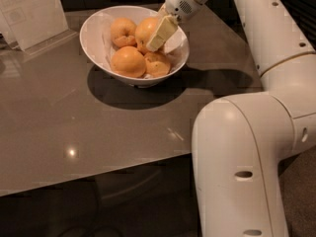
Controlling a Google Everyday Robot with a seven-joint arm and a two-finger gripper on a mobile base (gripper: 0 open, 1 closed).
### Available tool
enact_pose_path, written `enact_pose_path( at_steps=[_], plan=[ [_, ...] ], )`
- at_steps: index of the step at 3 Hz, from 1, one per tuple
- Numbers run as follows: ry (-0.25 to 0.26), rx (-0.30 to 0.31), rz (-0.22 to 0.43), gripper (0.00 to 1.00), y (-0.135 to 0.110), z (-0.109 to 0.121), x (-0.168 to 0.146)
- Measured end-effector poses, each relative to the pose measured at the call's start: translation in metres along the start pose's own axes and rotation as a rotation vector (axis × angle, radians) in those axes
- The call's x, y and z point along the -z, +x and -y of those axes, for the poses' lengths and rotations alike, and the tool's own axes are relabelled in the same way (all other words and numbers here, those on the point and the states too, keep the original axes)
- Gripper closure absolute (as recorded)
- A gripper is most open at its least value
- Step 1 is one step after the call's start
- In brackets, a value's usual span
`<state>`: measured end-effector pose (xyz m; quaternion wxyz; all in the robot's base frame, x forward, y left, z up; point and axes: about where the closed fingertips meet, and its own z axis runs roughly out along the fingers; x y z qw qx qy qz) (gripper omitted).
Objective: Pick orange from white bowl
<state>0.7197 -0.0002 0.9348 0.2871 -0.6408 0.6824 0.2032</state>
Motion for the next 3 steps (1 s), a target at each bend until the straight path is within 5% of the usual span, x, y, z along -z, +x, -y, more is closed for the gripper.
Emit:
enact_pose_path(
  at_steps=[2, 3],
  plan=[
    [0.025, 0.016, 0.062, 1.00, -0.008, 0.002, 0.006],
    [0.067, 0.062, 0.178, 1.00, -0.019, -0.012, 0.039]
  ],
)
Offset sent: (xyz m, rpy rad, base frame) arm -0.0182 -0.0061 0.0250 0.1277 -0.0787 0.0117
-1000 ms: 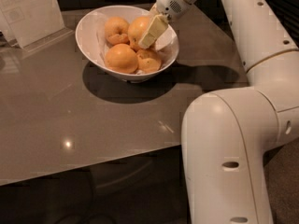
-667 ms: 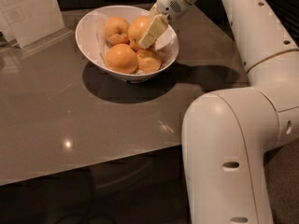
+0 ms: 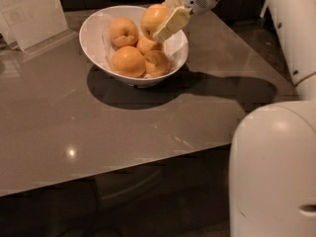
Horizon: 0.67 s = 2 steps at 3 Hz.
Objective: Pick orange from white bowl
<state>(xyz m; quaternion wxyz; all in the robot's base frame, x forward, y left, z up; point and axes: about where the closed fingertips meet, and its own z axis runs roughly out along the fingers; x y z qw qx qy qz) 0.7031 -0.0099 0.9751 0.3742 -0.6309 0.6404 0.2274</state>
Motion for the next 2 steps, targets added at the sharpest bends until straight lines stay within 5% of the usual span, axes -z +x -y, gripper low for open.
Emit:
enact_pose_path(
  at_steps=[1, 2],
  plan=[
    [0.065, 0.015, 0.138, 1.00, -0.010, -0.035, 0.039],
    [0.088, -0.036, 0.179, 1.00, 0.004, -0.066, 0.046]
  ],
)
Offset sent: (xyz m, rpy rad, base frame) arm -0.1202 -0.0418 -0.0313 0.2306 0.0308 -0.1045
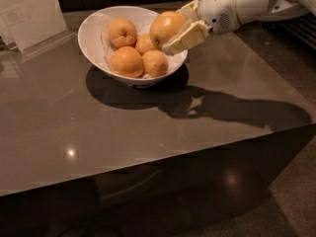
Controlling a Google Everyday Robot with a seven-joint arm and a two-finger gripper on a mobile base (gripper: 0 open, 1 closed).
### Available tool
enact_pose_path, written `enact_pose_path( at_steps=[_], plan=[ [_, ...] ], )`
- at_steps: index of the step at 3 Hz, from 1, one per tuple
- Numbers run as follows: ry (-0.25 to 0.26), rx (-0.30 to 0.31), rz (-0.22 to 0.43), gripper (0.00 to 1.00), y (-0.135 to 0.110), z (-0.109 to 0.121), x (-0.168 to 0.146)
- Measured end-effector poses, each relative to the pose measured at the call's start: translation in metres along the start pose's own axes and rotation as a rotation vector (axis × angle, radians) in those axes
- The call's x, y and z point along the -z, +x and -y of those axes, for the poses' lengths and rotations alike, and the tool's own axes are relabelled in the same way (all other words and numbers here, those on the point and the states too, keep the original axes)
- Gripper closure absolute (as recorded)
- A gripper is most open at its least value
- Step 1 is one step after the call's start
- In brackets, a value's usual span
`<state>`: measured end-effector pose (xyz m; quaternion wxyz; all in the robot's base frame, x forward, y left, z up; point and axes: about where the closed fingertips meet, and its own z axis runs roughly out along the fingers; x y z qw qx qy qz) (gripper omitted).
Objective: Pick orange from white bowl
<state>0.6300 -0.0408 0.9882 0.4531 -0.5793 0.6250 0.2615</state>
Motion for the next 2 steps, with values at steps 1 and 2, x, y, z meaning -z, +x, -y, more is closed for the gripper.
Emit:
enact_pose_path(
  at_steps=[1, 2],
  plan=[
    [-0.042, -0.044, -0.028, 1.00, 0.0261, -0.0159, -0.0156],
    [-0.042, -0.044, -0.028, 1.00, 0.0260, -0.0159, -0.0157]
  ],
)
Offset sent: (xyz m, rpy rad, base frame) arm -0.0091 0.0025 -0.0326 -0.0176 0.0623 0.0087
